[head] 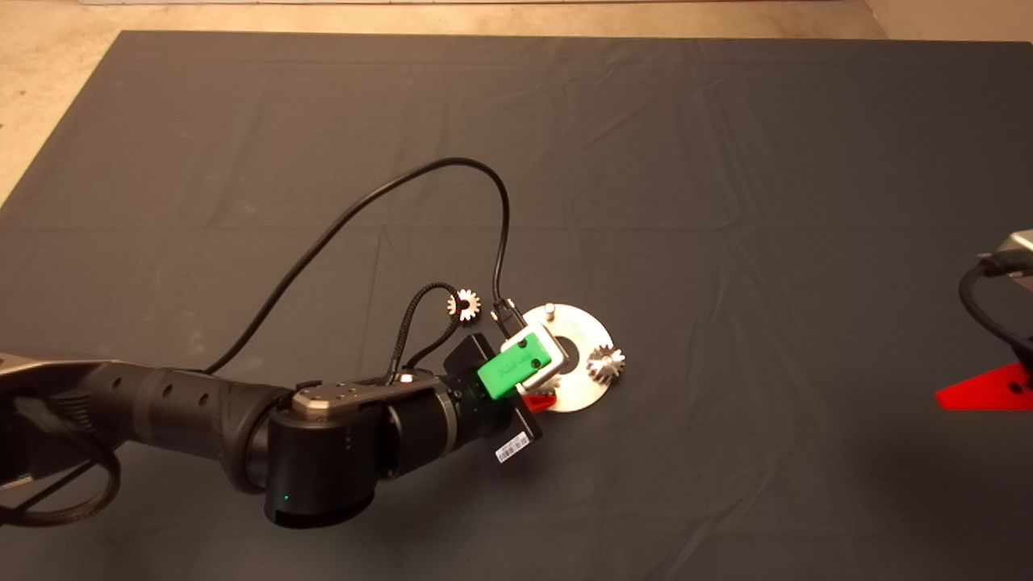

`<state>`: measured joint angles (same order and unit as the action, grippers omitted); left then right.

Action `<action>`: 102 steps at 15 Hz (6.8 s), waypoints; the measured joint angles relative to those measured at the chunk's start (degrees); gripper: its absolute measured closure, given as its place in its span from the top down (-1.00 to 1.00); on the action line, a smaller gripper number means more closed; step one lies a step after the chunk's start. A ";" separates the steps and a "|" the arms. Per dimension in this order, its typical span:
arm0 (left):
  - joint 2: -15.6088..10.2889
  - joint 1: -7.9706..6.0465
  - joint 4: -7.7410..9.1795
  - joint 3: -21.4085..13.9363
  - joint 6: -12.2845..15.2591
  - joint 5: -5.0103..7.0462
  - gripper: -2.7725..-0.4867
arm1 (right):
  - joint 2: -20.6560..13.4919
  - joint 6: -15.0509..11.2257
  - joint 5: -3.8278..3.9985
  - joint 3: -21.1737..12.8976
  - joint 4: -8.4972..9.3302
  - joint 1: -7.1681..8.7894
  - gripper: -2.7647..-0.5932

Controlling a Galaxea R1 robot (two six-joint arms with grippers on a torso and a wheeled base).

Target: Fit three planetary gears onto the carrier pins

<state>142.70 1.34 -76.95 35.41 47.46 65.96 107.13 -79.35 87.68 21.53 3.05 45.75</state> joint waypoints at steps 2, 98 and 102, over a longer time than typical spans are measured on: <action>-0.01 0.39 0.10 0.63 -0.02 0.01 -0.81 | -0.02 0.00 0.06 0.00 0.00 -0.02 -0.07; -8.78 -2.33 1.06 4.99 -2.93 -2.93 -0.03 | -0.27 0.68 0.03 -0.11 0.48 0.00 -0.07; -8.75 -2.35 1.06 9.56 -2.93 -5.79 -0.03 | -0.29 0.68 0.03 -0.11 0.54 0.00 -0.07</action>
<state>133.95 -1.01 -75.89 44.97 44.53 60.17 106.84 -78.67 87.71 21.42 3.58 45.75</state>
